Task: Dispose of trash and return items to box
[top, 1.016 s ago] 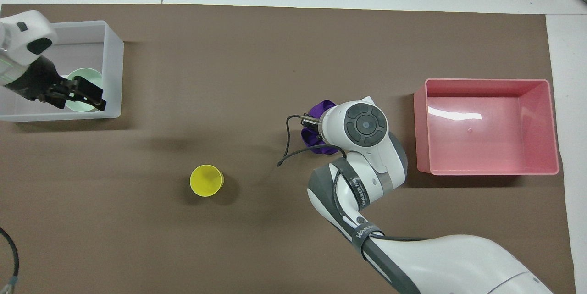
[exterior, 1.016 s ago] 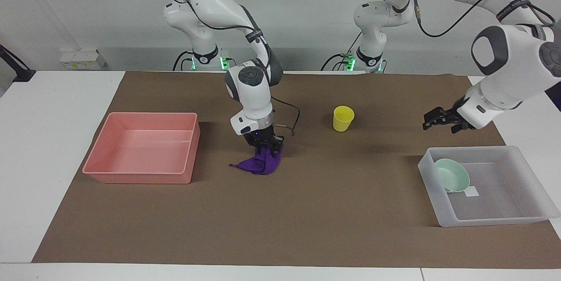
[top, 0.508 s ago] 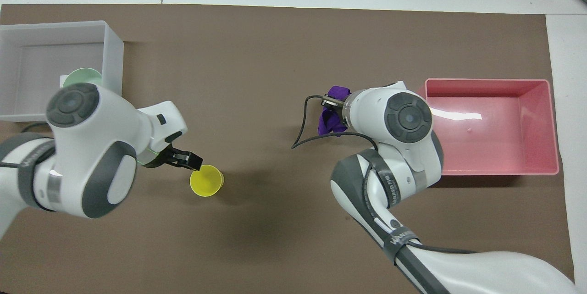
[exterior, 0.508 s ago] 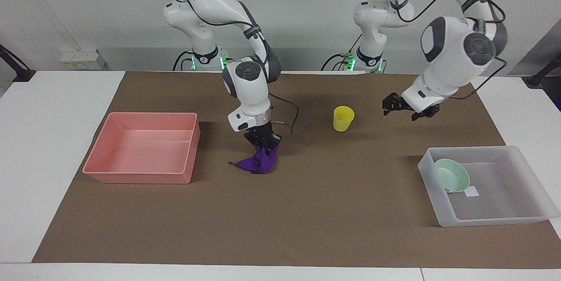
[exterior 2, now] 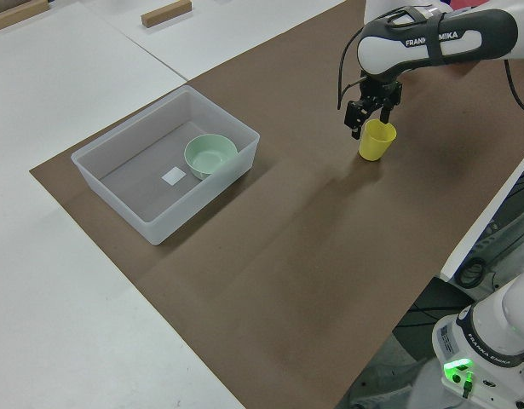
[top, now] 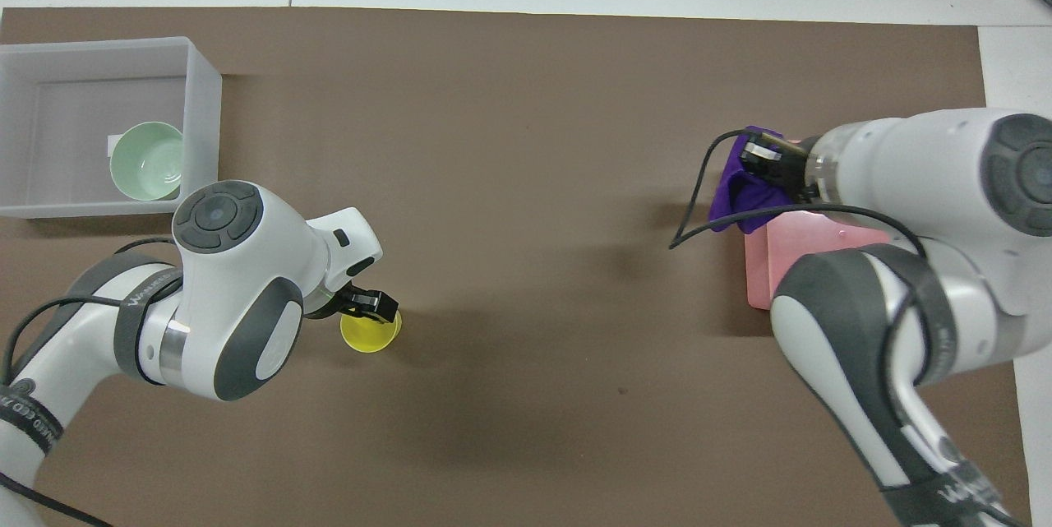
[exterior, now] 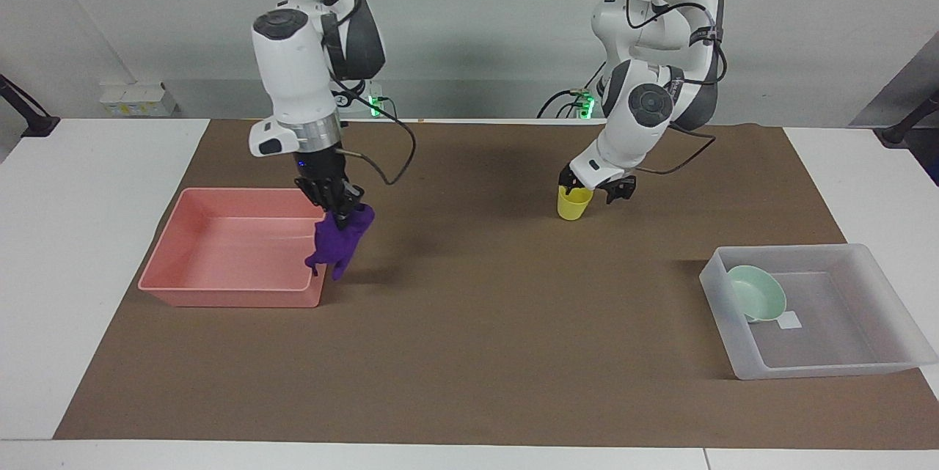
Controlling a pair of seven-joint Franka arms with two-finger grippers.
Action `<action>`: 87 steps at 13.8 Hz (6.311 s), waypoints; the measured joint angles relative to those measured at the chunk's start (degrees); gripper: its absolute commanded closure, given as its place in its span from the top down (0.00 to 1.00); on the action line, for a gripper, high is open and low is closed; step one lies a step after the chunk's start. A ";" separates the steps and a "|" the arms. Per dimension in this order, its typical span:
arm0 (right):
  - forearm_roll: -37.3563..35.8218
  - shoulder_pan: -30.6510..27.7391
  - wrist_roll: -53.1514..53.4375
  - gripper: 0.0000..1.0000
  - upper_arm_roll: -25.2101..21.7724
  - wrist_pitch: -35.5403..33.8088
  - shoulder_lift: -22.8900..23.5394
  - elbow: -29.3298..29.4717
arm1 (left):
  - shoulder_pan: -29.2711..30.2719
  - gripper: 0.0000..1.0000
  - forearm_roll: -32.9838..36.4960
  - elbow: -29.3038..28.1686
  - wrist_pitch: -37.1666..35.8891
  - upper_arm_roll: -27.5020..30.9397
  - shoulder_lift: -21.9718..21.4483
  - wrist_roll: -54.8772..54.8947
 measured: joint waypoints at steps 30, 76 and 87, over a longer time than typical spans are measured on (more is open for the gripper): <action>-0.02 -9.70 -14.37 1.00 1.50 -29.48 1.54 21.26 | 29.23 0.00 6.97 33.22 -16.92 1.42 8.45 28.62; -0.01 -9.60 -14.37 1.00 1.28 -33.19 4.47 24.80 | 24.16 1.00 7.31 39.60 -27.49 -5.09 5.89 7.44; -0.01 -9.60 -14.37 1.00 1.28 -33.19 4.47 24.80 | 17.09 1.00 6.31 28.90 -26.77 4.21 -4.31 6.23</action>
